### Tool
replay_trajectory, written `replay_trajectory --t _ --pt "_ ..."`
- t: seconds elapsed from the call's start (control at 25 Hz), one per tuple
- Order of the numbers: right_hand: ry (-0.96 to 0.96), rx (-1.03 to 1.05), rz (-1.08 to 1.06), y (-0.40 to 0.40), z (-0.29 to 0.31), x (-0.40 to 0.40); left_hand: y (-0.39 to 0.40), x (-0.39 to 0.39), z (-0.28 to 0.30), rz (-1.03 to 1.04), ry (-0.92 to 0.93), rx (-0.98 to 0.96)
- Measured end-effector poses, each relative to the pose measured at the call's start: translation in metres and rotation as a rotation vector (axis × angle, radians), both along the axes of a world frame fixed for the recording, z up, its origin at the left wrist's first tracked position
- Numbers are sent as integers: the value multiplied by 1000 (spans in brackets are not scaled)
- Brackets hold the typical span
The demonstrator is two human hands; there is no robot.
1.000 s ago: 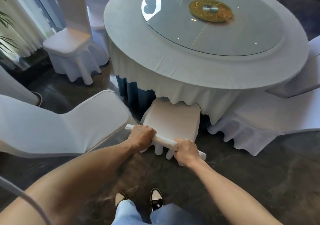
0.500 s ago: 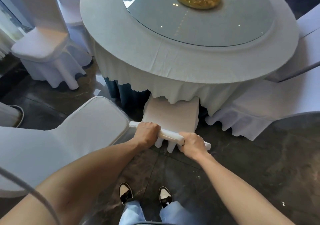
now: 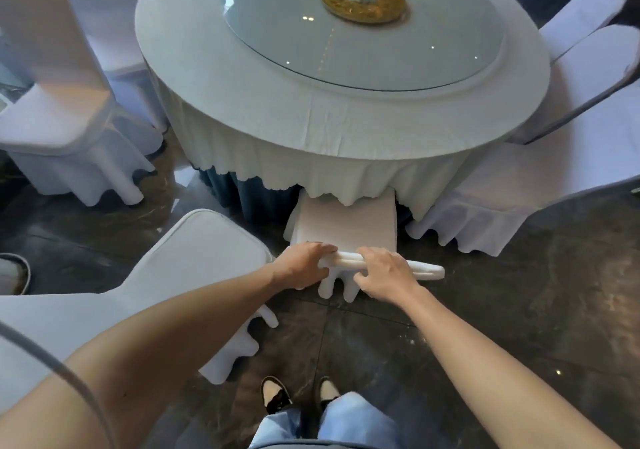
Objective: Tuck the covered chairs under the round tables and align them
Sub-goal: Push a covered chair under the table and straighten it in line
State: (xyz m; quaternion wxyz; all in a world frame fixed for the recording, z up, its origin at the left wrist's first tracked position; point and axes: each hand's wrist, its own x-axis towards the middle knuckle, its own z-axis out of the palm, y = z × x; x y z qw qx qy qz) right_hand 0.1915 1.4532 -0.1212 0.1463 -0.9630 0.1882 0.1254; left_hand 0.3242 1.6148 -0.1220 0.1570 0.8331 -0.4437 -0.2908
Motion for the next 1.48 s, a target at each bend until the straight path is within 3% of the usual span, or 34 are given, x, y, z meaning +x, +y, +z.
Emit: replay_trajectory --t 0.32,0.44,0.72,0.88,1.04,1.16,1.32,1.48 --pt "341 -77 158 55 38 63 91 40 48 20 -159 96" --pt "351 -102 178 86 54 88 134 63 54 76 -181 111" --pt "-17 -44 91 217 43 159 252 136 54 9 -399 53" --pt "-160 -10 -35 326 32 178 345 171 51 -57 -434 -6" --pt "-149 66 -141 427 27 177 435 188 49 -146 -401 -1" --pt "-6 241 -118 486 13 168 487 200 37 -223 -310 63" --pt "180 471 -36 529 0 150 533 212 29 -236 -26 344" --pt "341 448 46 553 -6 140 543 214 30 -270 191 488"
